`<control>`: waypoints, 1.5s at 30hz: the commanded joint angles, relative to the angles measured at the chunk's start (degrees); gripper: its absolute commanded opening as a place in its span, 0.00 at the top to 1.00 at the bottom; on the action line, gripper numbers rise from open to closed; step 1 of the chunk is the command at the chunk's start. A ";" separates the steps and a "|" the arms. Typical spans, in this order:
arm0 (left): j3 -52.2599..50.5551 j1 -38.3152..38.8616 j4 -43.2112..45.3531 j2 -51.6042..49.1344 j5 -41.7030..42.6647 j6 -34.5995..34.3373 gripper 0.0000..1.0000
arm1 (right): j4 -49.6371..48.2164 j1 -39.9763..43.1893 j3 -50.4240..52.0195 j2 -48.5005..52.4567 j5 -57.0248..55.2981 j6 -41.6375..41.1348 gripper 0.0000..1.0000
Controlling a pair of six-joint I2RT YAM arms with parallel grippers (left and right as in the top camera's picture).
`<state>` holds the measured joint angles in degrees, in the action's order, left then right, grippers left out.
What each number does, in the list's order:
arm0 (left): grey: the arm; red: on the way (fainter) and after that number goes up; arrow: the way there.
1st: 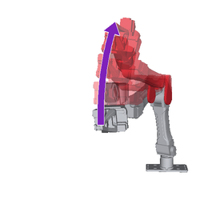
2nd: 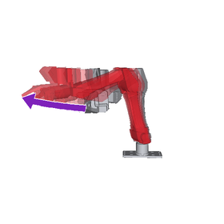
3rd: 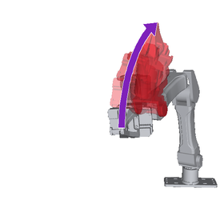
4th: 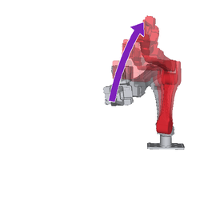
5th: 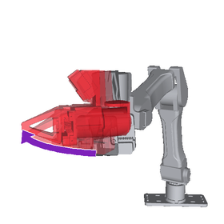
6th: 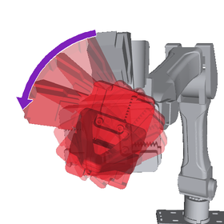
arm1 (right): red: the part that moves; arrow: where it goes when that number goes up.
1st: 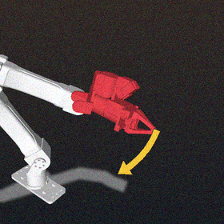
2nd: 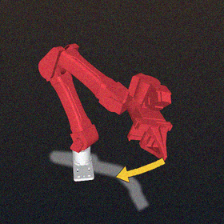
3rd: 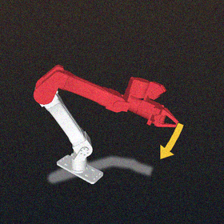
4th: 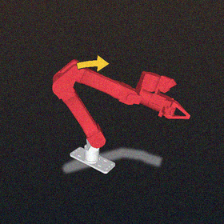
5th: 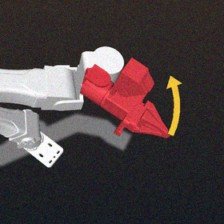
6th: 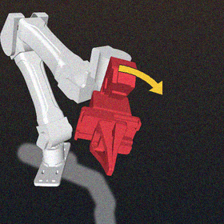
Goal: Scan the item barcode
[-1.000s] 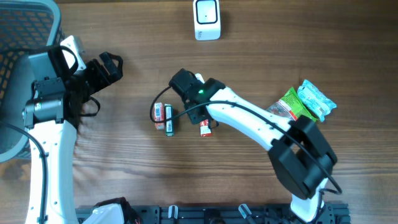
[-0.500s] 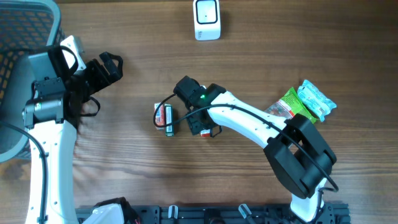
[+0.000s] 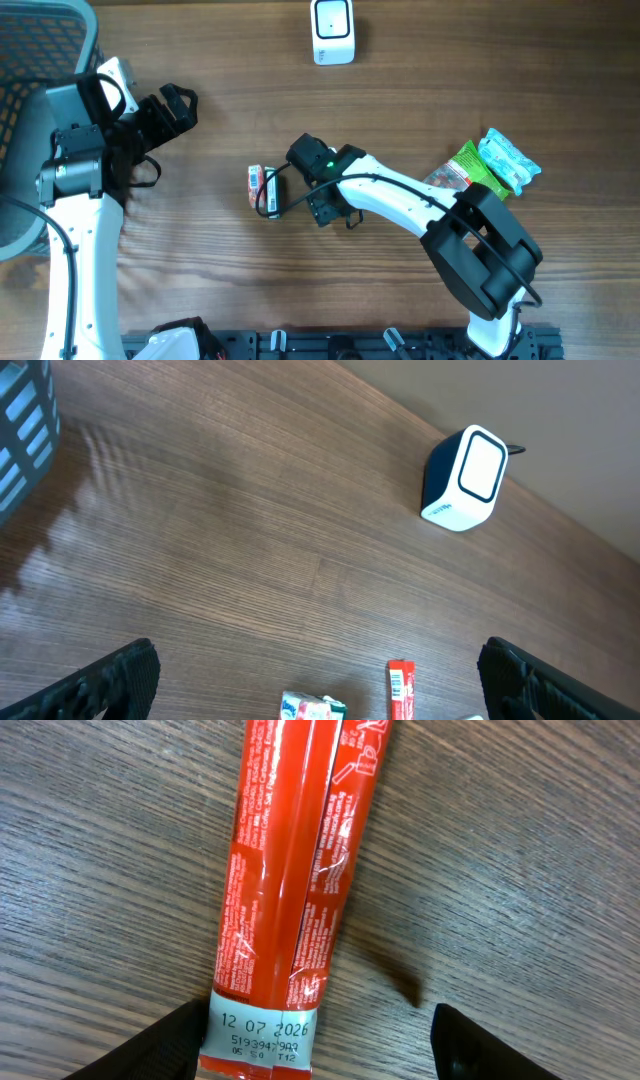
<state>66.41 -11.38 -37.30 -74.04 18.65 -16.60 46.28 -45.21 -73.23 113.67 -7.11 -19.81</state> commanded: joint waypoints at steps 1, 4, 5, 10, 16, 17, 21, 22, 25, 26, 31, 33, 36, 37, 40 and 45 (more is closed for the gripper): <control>0.79 -0.26 0.17 -0.22 -0.31 1.01 0.00 | 1.92 2.21 1.84 1.25 -6.80 0.50 0.27; 0.79 -0.26 0.17 -0.22 -0.31 1.01 0.00 | 2.56 4.59 1.84 1.25 -8.59 4.11 0.26; 0.79 -0.26 0.17 -0.22 -0.31 0.98 0.00 | 2.45 5.75 1.84 1.25 -8.55 5.51 0.26; 0.79 -0.26 0.17 -0.22 -0.31 1.01 0.00 | 2.91 9.73 -0.13 1.07 7.93 18.84 0.55; 0.79 -0.26 0.17 -0.22 -0.31 1.01 0.00 | 5.62 12.83 -4.57 -2.73 11.06 25.40 0.55; 0.79 -0.26 0.17 -0.22 -0.31 1.01 0.00 | 5.40 13.44 -4.57 -3.52 11.06 26.82 0.54; 0.79 -0.26 0.17 -0.22 -0.31 0.98 0.00 | 3.65 15.06 -4.11 -3.96 11.08 31.91 0.47; 0.79 -0.26 0.17 -0.22 -0.31 1.01 0.00 | 2.95 15.06 -3.87 -3.96 11.08 31.89 0.47; 0.79 -0.26 0.20 -0.22 -0.31 1.01 0.00 | -0.07 15.06 -2.89 -3.91 11.08 33.38 0.48; 0.79 -0.26 0.17 -0.22 -0.31 1.01 0.00 | -0.57 15.06 -2.80 -3.80 11.10 33.38 0.50; 0.79 -0.26 0.17 -0.22 -0.31 1.01 0.00 | -1.88 15.08 -2.75 -3.19 11.08 36.61 0.53; 0.79 -0.26 0.17 -0.22 -0.31 1.01 0.00 | -1.84 15.08 -2.73 -3.19 11.08 37.70 0.57; 0.79 -0.26 0.17 -0.22 -0.31 0.98 0.00 | -1.90 15.08 -1.92 -3.19 11.08 37.86 0.57; 0.79 -0.26 0.17 -0.22 -0.31 0.98 0.00 | -2.19 15.08 -1.51 -3.19 11.08 37.88 0.58; 0.79 -0.26 0.17 -0.22 -0.31 1.01 0.00 | -4.24 15.08 0.76 -3.19 11.13 39.34 0.58; 0.79 -0.26 0.17 -0.22 -0.31 0.98 0.00 | -7.89 15.10 4.81 -3.19 11.08 39.34 0.61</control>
<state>66.41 -11.38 -37.30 -74.04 18.65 -16.58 39.07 -30.17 -70.15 110.98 3.01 18.37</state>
